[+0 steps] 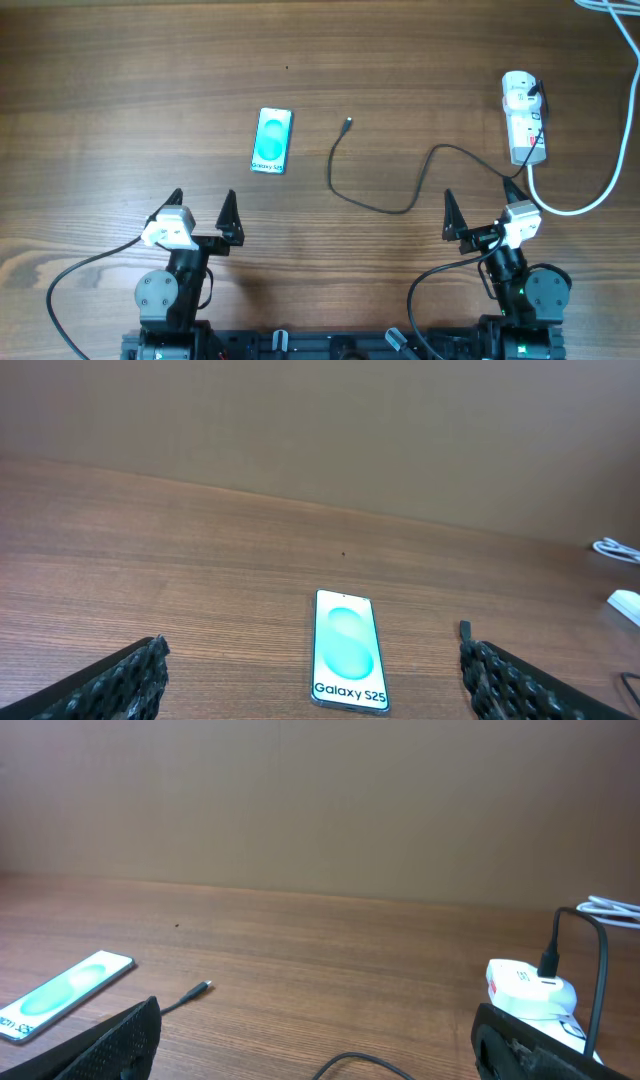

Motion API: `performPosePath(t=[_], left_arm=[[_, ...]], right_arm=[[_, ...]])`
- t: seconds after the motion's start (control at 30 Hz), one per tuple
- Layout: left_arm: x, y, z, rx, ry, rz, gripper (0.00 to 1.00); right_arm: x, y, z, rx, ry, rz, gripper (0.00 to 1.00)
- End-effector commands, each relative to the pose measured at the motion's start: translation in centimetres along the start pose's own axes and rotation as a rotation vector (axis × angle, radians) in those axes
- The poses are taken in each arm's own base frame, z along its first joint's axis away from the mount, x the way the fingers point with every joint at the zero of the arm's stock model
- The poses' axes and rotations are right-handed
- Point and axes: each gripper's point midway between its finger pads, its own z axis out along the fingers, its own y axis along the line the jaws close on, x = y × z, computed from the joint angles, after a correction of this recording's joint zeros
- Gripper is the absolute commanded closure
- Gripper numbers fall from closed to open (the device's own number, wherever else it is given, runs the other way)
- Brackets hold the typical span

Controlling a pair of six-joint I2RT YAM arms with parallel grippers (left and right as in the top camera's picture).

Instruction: Plug charger to phone and switch on socket

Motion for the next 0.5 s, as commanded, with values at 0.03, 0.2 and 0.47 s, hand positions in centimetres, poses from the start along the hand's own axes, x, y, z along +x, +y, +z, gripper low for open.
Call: performPosePath(t=[0.03,0.2,0.47], left_arm=[[0.11,0.38,0.0,-0.016,-0.006,0.019,0.0],[0.11,0.38,0.0,-0.016,-0.006,0.019,0.0],[0.11,0.38,0.0,-0.016,-0.006,0.019,0.0]], right_arm=[[-0.06,-0.1,0.0,0.008,-0.004,-0.013,0.0],[-0.06,-0.1,0.0,0.008,-0.004,-0.014,0.0],[-0.06,-0.1,0.0,0.008,-0.004,-0.013,0.0]])
